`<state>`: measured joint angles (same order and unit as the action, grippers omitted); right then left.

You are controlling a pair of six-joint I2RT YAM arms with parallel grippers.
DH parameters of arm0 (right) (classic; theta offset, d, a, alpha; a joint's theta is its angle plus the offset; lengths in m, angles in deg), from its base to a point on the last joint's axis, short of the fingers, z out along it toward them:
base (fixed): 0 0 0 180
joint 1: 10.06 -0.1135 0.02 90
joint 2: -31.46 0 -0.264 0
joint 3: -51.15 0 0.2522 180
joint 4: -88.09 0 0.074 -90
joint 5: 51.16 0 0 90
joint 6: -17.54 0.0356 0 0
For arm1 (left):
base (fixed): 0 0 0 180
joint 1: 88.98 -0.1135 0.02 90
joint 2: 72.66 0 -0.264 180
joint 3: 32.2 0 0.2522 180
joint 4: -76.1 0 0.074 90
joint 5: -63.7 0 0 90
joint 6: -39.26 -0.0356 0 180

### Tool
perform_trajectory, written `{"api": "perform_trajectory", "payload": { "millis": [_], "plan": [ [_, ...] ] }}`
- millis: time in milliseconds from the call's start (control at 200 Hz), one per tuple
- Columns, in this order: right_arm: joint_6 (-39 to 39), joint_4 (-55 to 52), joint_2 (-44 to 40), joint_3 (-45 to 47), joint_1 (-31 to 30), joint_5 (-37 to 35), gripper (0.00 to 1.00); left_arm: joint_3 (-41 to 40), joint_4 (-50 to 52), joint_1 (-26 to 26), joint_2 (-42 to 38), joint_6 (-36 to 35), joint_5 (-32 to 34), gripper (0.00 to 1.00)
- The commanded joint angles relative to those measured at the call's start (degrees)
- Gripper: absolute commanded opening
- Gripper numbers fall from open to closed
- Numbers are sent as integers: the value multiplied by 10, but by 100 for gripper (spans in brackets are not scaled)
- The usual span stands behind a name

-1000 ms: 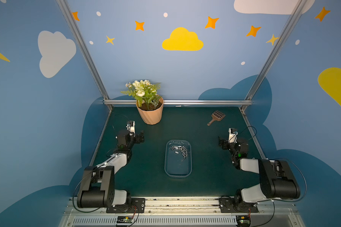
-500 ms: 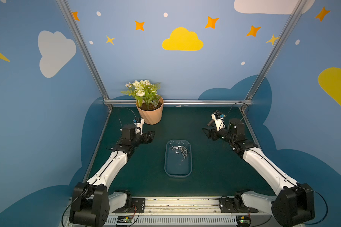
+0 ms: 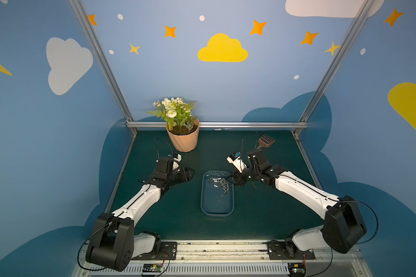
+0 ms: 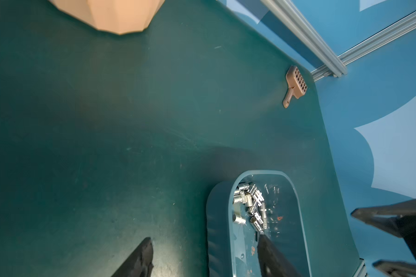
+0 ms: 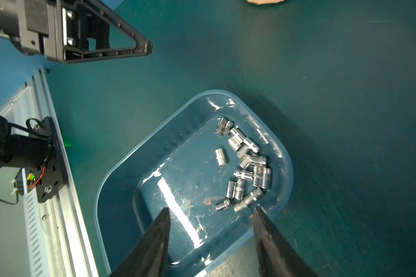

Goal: Take out the socket from the storage box
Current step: Pick up the socket head from the storage box.

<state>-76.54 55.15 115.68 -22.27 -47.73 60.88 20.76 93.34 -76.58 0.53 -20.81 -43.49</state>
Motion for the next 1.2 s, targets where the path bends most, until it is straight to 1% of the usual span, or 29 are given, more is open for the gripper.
{"api": "perform_trajectory", "payload": {
  "millis": [0, 110, 205, 305, 395, 486, 721, 741, 796, 1196],
  "plan": [
    [-12, -49, 27, -41, -30, -32, 55, 8, 42, 1, 5, 14, 29, 68],
    [-8, -67, 64, -64, -45, -40, 52, 17, 46, 2, 14, 14, 25, 69],
    [-2, -83, 93, -85, -57, -70, 47, 19, 45, 1, 14, 23, 24, 69],
    [3, -130, 127, -124, -65, -101, 42, 18, 42, 1, 13, 27, 31, 69],
    [-5, -171, 161, -158, -72, -115, 40, 20, 49, 0, 11, 28, 32, 69],
    [-12, -188, 189, -177, -81, -122, 38, 17, 54, 1, 5, 27, 34, 69],
    [-14, -190, 224, -190, -97, -130, 37, 2, 57, 1, -10, 28, 34, 70],
    [-13, -190, 227, -191, -97, -132, 37, 1, 57, 1, -12, 27, 50, 70],
    [-13, -190, 234, -194, -99, -134, 37, 0, 57, 0, -12, 27, 52, 70],
    [-26, -203, 299, -242, -101, -148, 36, 1, 53, 0, 7, 32, 42, 70]
  ]
}}
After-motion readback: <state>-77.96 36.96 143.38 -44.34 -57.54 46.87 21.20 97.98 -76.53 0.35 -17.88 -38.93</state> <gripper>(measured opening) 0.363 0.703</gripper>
